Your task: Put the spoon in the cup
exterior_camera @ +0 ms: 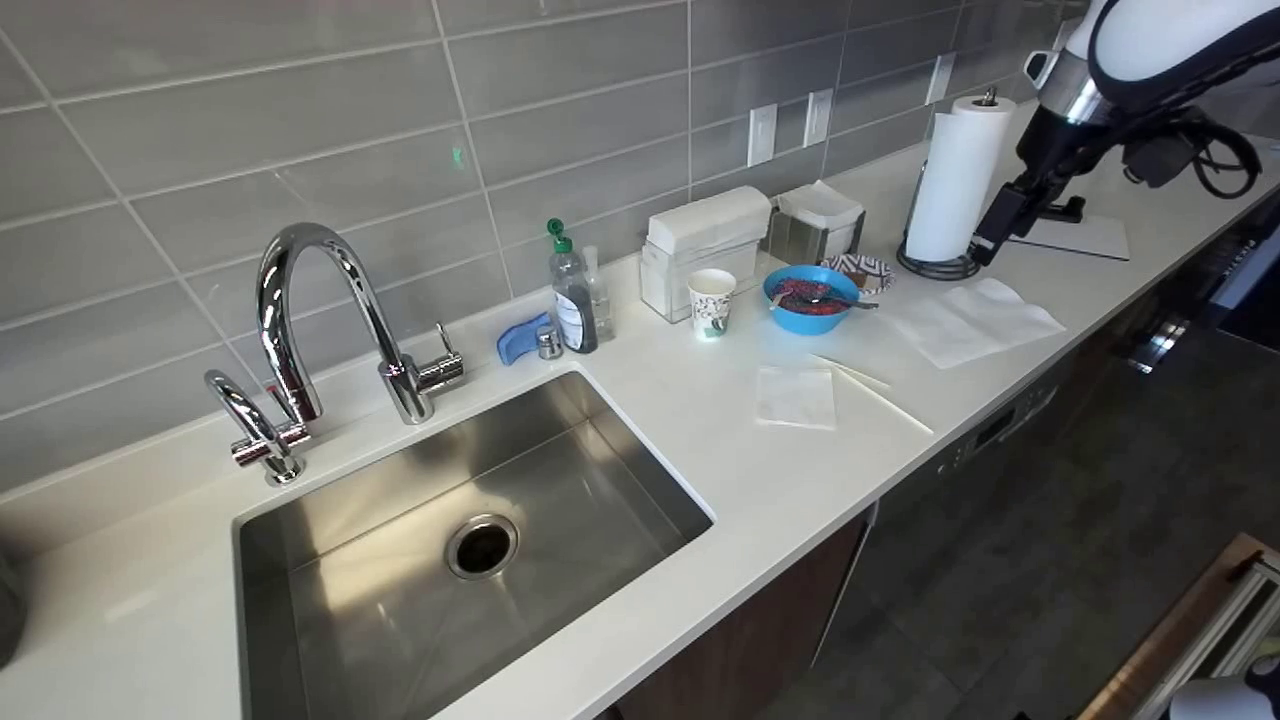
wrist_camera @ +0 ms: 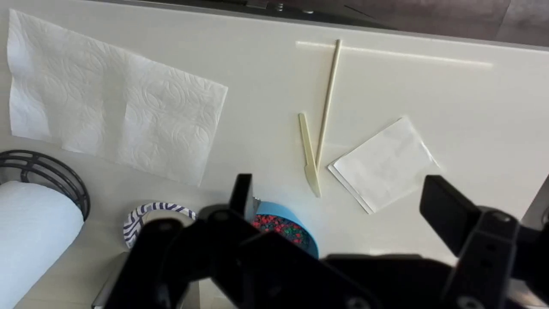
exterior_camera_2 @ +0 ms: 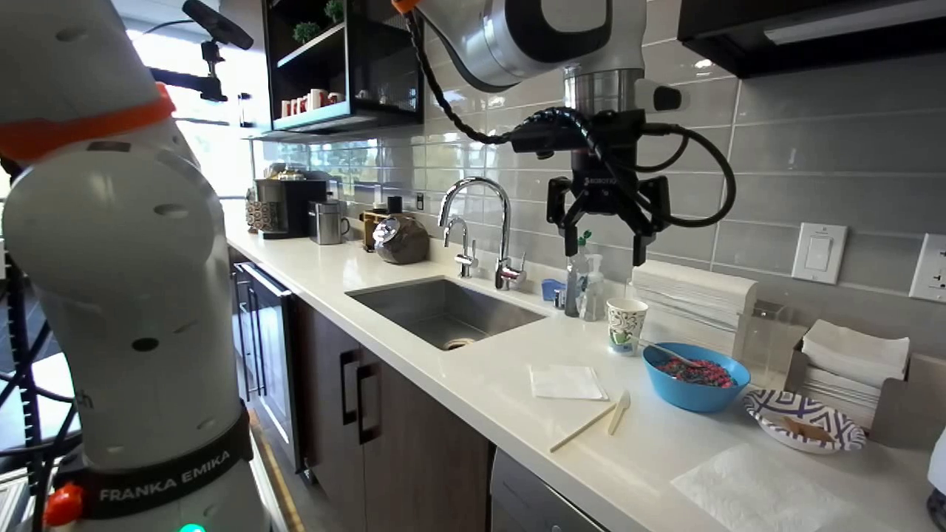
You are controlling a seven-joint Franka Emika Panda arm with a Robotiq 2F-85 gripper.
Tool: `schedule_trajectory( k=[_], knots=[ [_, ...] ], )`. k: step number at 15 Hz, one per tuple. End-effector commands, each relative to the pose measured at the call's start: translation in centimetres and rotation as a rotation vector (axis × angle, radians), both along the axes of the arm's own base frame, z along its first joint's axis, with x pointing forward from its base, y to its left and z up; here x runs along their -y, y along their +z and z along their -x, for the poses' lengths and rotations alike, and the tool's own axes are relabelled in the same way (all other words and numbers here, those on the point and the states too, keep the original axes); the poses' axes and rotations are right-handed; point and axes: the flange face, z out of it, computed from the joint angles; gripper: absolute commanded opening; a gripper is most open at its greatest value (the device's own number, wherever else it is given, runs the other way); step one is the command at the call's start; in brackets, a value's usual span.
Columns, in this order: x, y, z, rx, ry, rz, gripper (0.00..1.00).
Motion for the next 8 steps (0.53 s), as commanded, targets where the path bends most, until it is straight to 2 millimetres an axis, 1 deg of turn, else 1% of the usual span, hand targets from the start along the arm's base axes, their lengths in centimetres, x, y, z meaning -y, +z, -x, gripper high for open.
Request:
schedule_trajectory(
  k=[1, 6, 8],
  knots=[
    [0.1, -2.3, -4.0, -0.078, -0.039, 0.055, 1.0],
    [-0.3, -6.2, -9.6, -0.13, -0.097, 0.075, 1.0],
    [0.0, -8.1, -11.7, -0.147, -0.124, 0.087, 1.0]
  ],
)
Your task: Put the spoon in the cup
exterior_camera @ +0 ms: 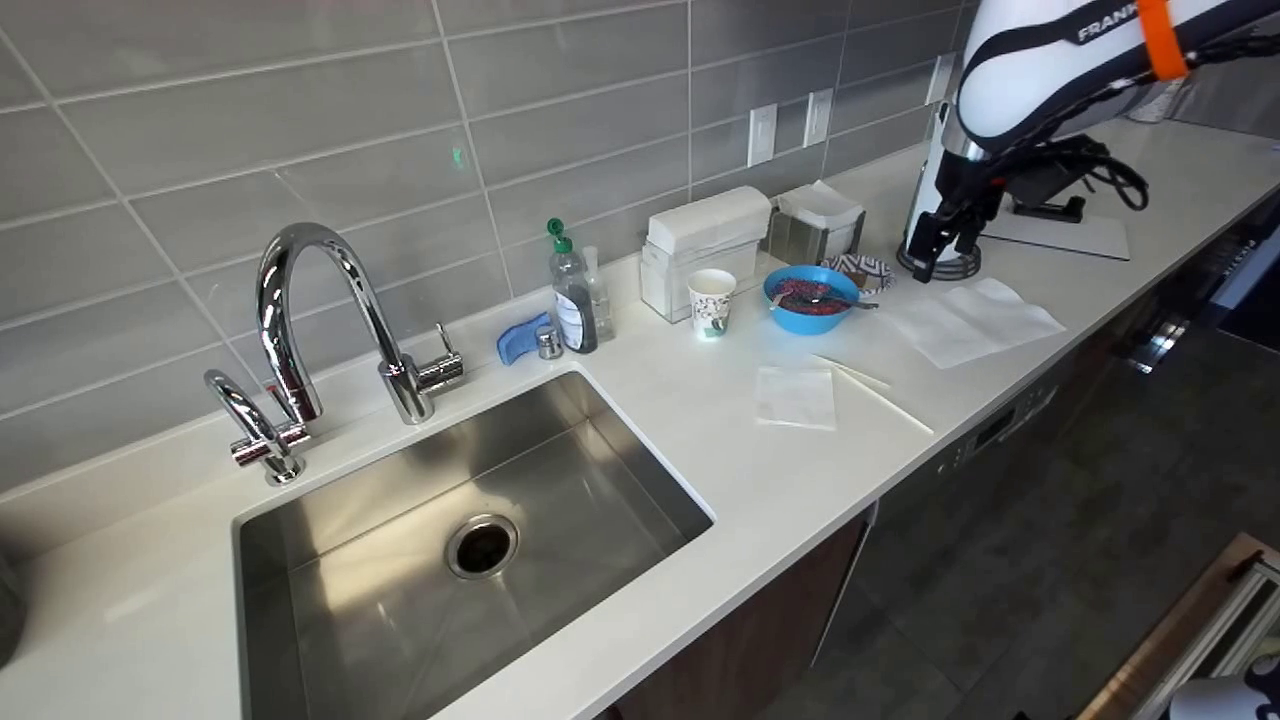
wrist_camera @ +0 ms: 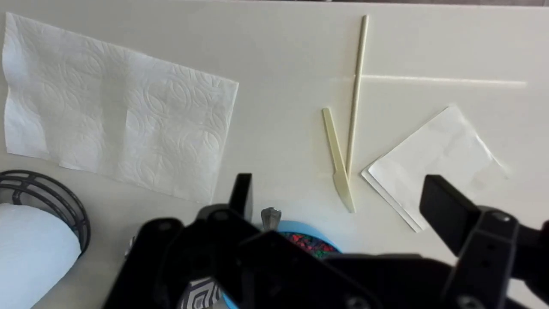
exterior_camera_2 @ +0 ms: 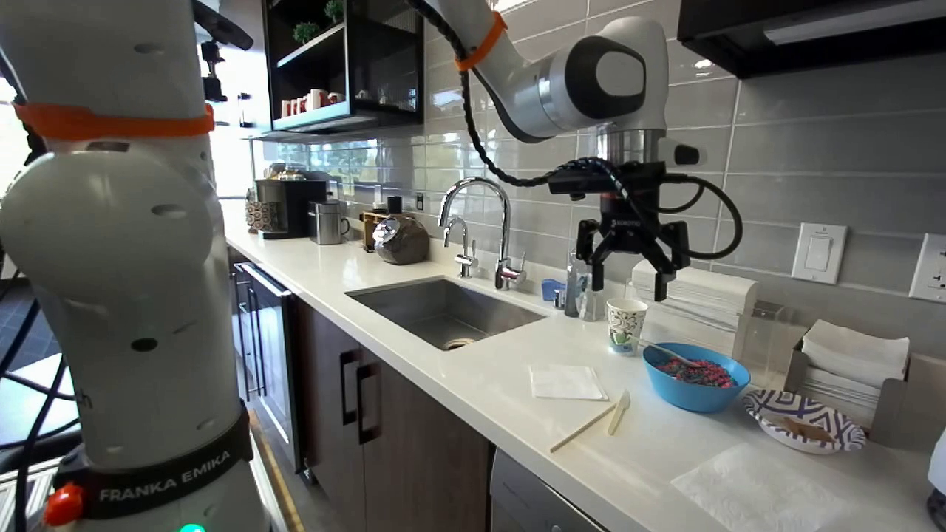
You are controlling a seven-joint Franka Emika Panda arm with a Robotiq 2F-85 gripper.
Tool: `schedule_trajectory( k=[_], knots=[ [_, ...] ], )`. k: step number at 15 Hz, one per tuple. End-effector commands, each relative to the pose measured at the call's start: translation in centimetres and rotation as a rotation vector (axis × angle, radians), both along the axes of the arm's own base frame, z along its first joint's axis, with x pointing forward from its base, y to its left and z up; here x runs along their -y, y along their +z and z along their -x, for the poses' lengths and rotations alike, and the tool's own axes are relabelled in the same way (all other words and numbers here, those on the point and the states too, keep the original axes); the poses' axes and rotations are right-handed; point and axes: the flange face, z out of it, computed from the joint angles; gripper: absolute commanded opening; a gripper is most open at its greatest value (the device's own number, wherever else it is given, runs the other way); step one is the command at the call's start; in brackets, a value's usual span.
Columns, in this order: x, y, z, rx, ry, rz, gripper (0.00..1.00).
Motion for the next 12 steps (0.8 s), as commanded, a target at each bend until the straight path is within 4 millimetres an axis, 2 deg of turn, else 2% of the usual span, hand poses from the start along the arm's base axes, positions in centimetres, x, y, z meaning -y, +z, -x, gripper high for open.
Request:
schedule_trajectory(
  k=[1, 6, 7, 9, 12],
  knots=[
    [1.0, -3.6, -4.6, -0.036, -0.054, 0.022, 1.0],
    [2.2, -7.5, -9.0, 0.048, -0.068, 0.015, 1.0],
    [1.8, -5.8, -7.1, 0.011, -0.057, 0.029, 1.0],
    [2.1, -7.2, -8.3, 0.033, -0.061, 0.028, 1.0],
    [2.1, -7.6, -8.8, 0.033, -0.062, 0.028, 1.0]
  ],
)
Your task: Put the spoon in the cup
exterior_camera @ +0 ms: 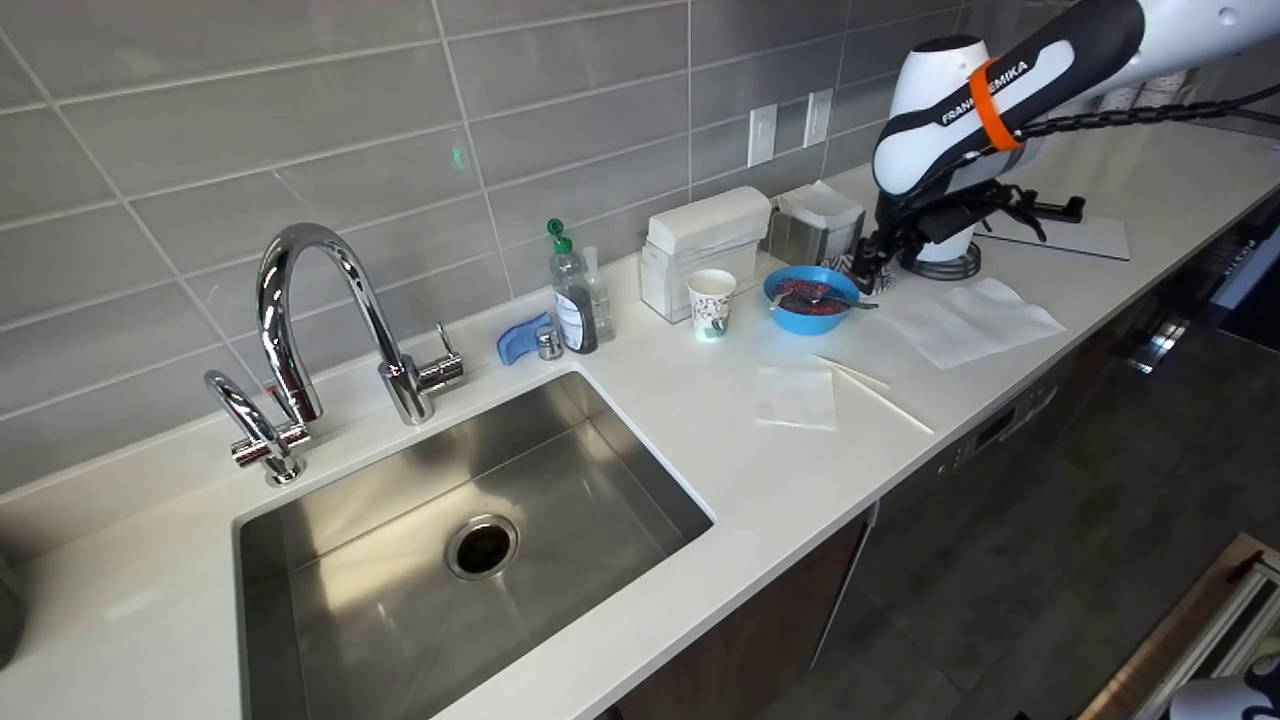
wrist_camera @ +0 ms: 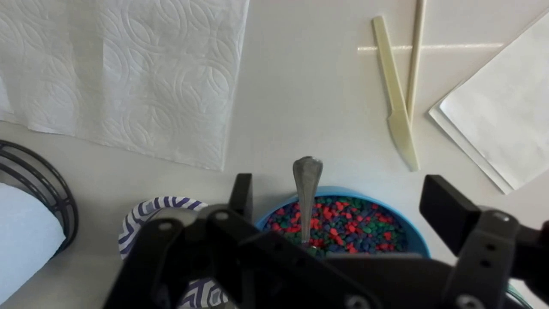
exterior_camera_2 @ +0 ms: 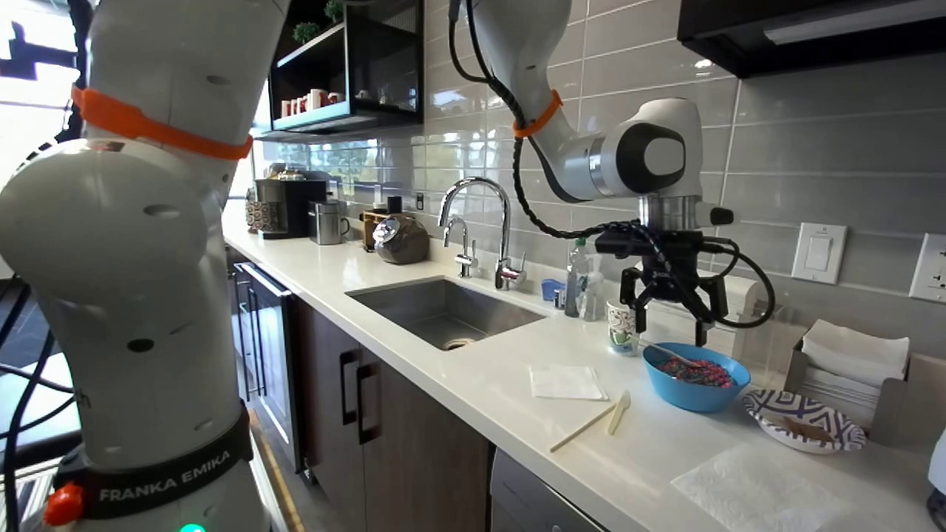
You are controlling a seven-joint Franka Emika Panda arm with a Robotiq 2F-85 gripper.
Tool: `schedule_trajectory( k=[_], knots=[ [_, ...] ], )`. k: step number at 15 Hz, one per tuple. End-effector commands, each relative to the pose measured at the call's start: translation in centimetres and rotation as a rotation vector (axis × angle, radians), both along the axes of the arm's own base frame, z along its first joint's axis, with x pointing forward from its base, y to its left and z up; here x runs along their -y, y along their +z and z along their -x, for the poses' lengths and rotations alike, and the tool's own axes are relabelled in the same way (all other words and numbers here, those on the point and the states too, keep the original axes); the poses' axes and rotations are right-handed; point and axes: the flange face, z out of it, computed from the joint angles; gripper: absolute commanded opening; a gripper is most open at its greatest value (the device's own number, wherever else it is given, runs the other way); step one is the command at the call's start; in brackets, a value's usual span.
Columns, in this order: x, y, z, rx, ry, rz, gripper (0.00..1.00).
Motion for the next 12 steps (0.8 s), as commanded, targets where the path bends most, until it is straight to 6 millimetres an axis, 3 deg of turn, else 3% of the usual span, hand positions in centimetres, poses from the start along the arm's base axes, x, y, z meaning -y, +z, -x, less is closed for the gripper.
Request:
schedule_trajectory(
  k=[1, 6, 12],
  knots=[
    [0.0, 0.2, -0.1, 0.001, 0.0, 0.0, 1.0],
    [0.3, -2.6, -2.8, 0.019, -0.024, -0.066, 1.0],
    [1.4, -6.3, -5.1, 0.016, -0.037, -0.029, 1.0]
  ],
)
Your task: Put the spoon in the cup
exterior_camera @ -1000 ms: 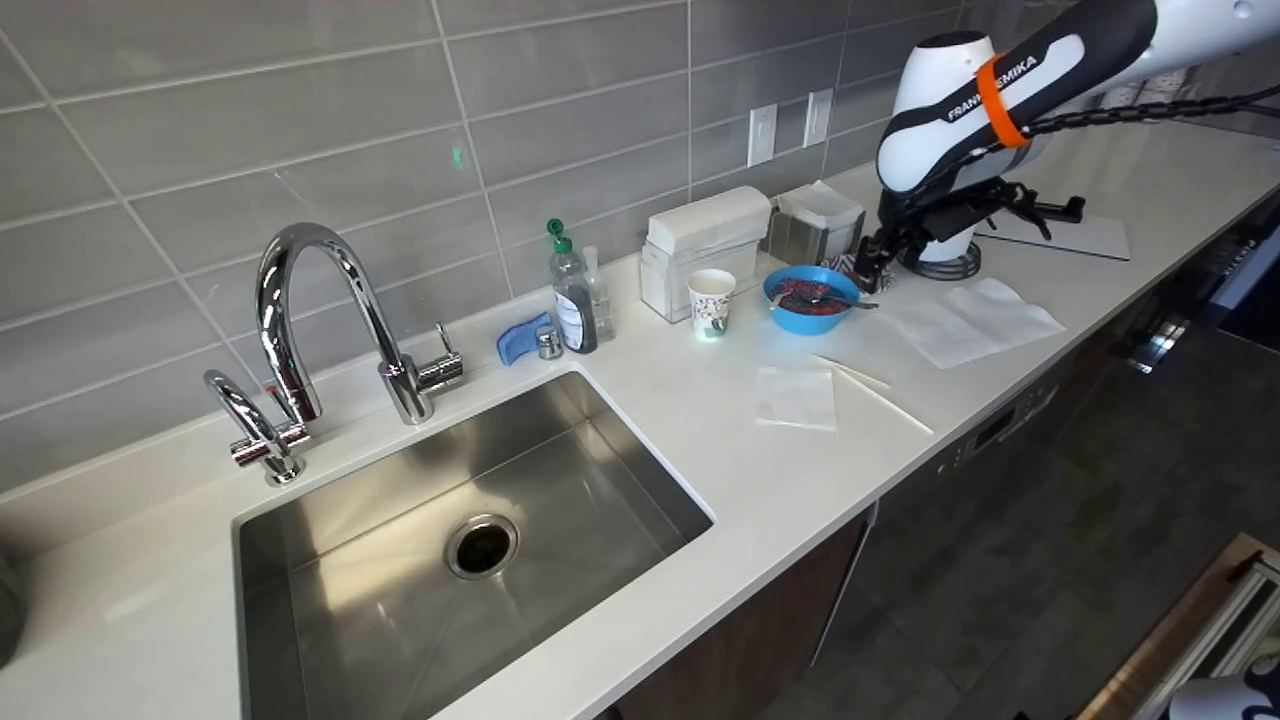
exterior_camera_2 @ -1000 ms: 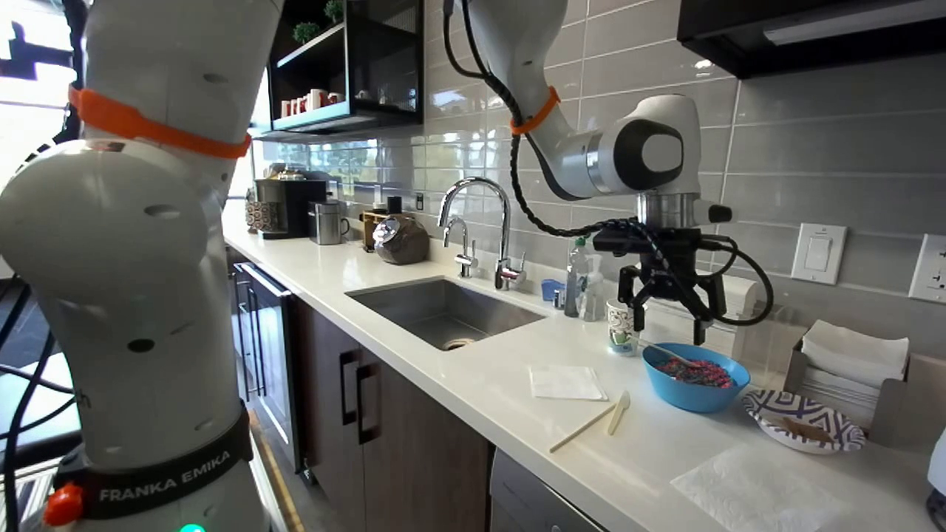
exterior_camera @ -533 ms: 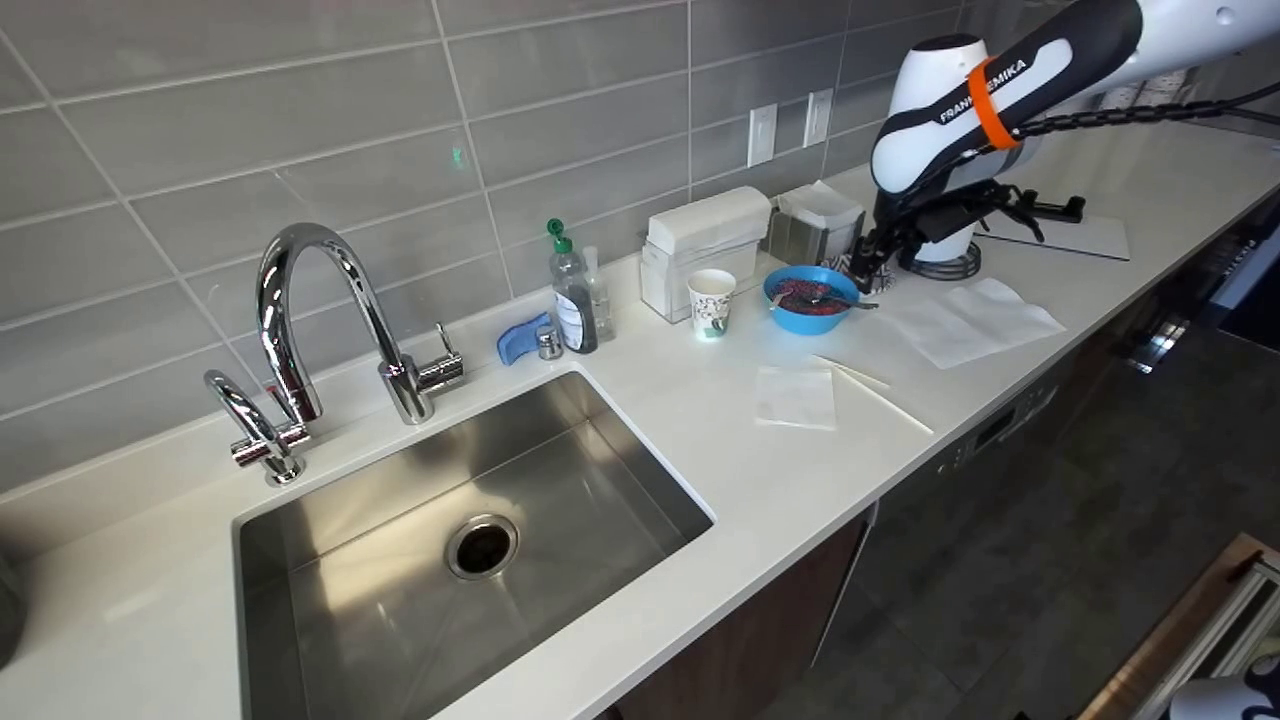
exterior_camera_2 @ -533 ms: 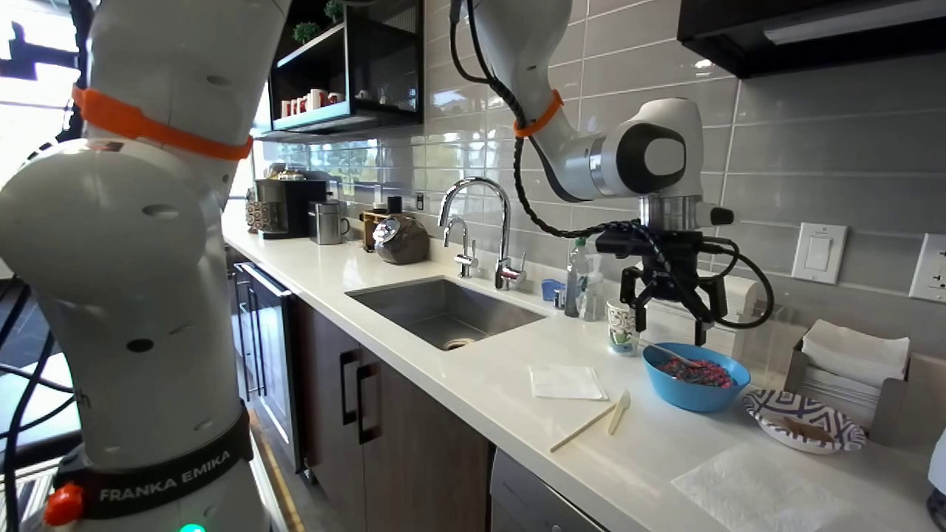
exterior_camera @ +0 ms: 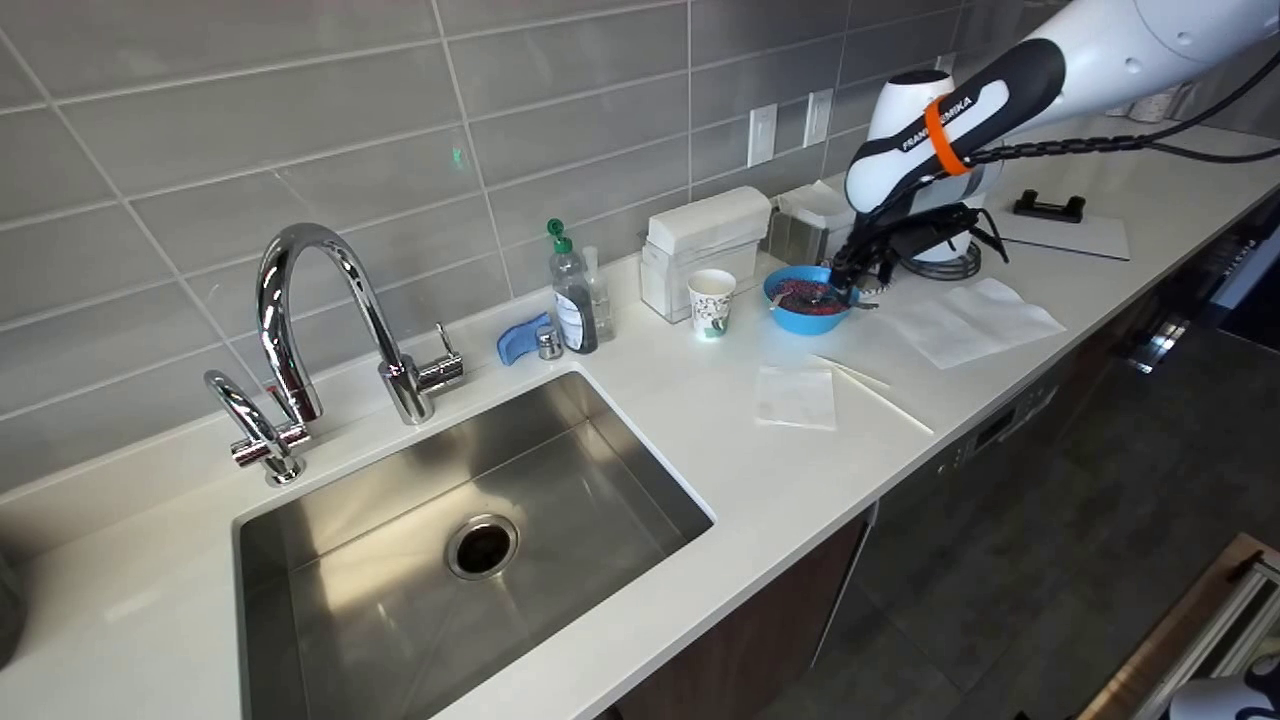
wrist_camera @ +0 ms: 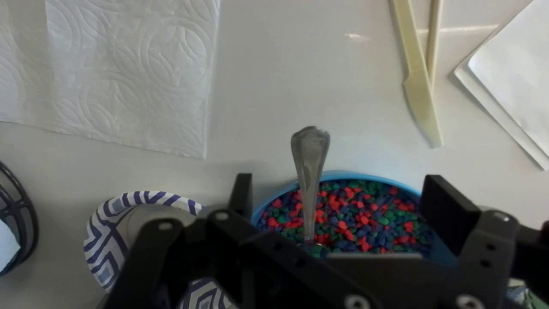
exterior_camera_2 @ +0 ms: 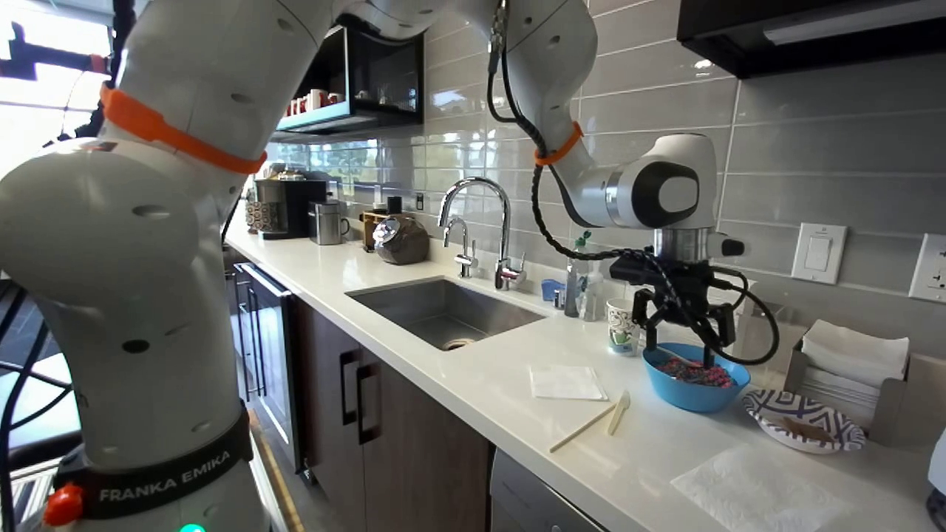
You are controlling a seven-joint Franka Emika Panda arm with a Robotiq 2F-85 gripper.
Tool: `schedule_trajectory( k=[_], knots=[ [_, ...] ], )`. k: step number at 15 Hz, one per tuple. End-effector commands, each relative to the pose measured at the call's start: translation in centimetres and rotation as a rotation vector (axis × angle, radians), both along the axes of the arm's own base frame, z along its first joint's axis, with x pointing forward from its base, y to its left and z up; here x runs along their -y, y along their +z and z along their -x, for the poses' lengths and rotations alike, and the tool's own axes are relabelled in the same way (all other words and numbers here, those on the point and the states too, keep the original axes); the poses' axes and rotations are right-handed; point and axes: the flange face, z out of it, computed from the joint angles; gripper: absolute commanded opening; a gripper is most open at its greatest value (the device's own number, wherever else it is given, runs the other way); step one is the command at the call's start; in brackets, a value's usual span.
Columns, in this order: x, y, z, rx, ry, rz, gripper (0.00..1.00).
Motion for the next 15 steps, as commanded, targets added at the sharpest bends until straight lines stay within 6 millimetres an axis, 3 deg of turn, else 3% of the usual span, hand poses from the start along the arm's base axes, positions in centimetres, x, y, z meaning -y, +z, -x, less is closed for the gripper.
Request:
schedule_trajectory(
  k=[1, 3, 7, 8, 9, 10, 12, 15],
  knots=[
    [0.7, -2.5, -1.8, 0.0, -0.01, 0.009, 1.0],
    [0.9, -3.3, -2.3, 0.0, -0.013, 0.016, 0.98],
    [1.2, -4.0, -3.1, -0.006, -0.017, 0.02, 0.78],
    [1.2, -4.1, -3.3, -0.005, -0.016, 0.021, 0.79],
    [1.2, -4.0, -3.4, -0.005, -0.016, 0.021, 0.71],
    [1.2, -3.8, -3.5, -0.01, -0.017, 0.024, 0.75],
    [1.3, -3.8, -3.6, -0.024, -0.016, 0.031, 0.71],
    [1.3, -3.8, -3.6, -0.039, -0.013, 0.043, 0.74]
  ],
)
